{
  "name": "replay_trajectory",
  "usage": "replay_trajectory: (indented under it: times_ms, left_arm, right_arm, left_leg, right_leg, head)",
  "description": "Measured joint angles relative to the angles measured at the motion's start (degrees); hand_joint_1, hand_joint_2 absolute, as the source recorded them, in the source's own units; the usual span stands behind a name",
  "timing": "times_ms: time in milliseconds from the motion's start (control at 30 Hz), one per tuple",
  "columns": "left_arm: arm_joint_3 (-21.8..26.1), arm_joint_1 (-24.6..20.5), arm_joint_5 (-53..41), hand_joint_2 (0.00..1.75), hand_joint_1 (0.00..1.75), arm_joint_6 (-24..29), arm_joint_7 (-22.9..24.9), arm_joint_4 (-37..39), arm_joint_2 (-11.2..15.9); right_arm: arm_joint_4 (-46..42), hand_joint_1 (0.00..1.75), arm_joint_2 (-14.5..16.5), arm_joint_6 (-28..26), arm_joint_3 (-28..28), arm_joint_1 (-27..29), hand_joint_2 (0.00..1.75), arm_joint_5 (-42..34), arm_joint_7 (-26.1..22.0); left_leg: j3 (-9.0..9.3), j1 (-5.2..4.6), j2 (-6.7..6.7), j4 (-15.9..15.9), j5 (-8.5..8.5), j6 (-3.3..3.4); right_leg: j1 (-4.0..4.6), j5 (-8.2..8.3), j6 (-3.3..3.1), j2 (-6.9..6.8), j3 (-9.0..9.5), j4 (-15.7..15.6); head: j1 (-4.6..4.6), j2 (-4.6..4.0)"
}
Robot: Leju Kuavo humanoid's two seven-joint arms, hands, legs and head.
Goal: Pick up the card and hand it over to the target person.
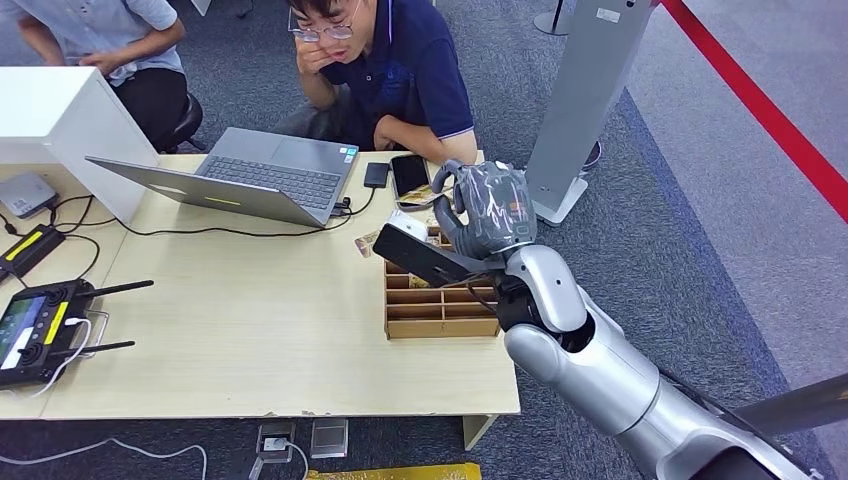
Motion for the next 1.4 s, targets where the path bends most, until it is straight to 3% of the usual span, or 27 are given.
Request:
replay_trajectory:
  times_ms: [267, 1400]
  left_arm:
    - [-0.04, 0.19, 0.20, 0.00, 0.00, -0.08, 0.10, 0.03, -0.02]
    - [-0.04, 0.35, 0.45, 0.00, 0.00, -0.61, -0.25, 0.14, 0.31]
  right_arm:
    - [3.48, 1.75, 0.28, -1.57, -0.48, -0.11, 1.75, 0.24, 0.14]
    - [3.62, 1.75, 0.66, -1.41, -0.64, 0.15, 1.75, 0.08, 0.35]
  left_leg:
    - [-0.03, 0.00, -0.05, 0.03, -0.05, -0.01]
    - [-0.08, 0.00, -0.04, 0.04, -0.05, -0.01]
  right_leg:
    - [0.00, -0.06, 0.00, -0.05, -0.01, 0.03]
    - [0.00, -0.06, 0.00, -0.04, -0.07, 0.05]
  head:
    - [0.00, 0.00]
    - [0.00, 0.00]
